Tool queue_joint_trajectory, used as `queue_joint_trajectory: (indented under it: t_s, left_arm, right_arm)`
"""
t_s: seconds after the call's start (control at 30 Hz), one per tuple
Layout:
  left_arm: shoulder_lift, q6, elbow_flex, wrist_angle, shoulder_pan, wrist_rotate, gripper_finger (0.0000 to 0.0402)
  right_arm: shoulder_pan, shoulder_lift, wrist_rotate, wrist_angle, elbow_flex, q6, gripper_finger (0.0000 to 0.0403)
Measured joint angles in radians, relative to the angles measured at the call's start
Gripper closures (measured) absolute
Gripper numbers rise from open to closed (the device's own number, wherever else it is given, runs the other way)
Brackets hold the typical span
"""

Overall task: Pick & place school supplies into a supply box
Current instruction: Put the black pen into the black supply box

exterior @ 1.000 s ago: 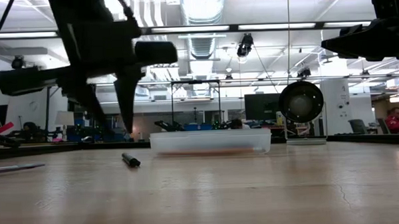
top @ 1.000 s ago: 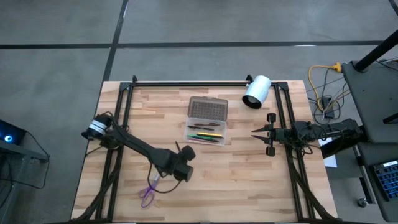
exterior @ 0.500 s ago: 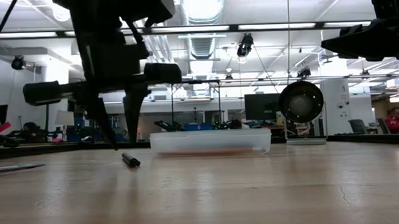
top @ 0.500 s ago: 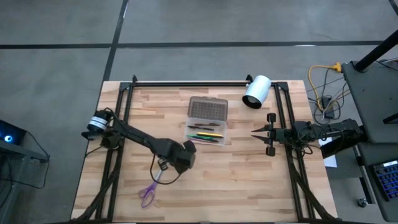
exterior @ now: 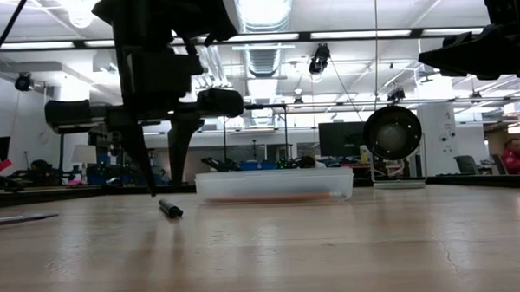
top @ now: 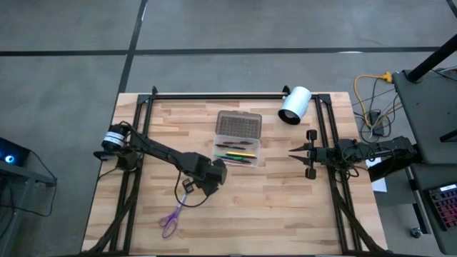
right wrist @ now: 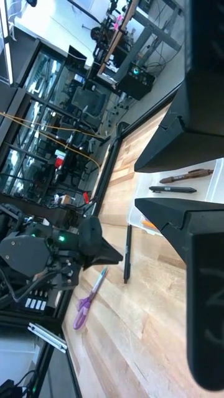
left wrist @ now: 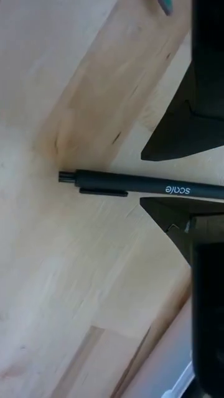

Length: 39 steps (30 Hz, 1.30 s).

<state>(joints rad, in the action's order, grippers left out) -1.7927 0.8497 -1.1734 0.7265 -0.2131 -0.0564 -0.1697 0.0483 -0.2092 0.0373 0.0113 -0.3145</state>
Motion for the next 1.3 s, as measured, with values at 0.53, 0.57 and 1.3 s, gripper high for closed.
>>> queue_joint_trajectory:
  t_s: [0.53,0.57,1.3]
  left_arm:
    - [-0.009,0.032,0.057,-0.09,0.031,0.005,0.0313]
    - [-0.009,0.032,0.07,-0.111,0.033,0.007,0.0313]
    - [-0.009,0.039,0.102,-0.169,0.045,0.104,0.0394]
  right_arm:
    - [0.0,0.0,0.0,0.0,0.0,0.0,0.0335]
    - [0.0,0.0,0.0,0.0,0.0,0.0,0.0335]
    - [0.0,0.0,0.0,0.0,0.0,0.0,0.0335]
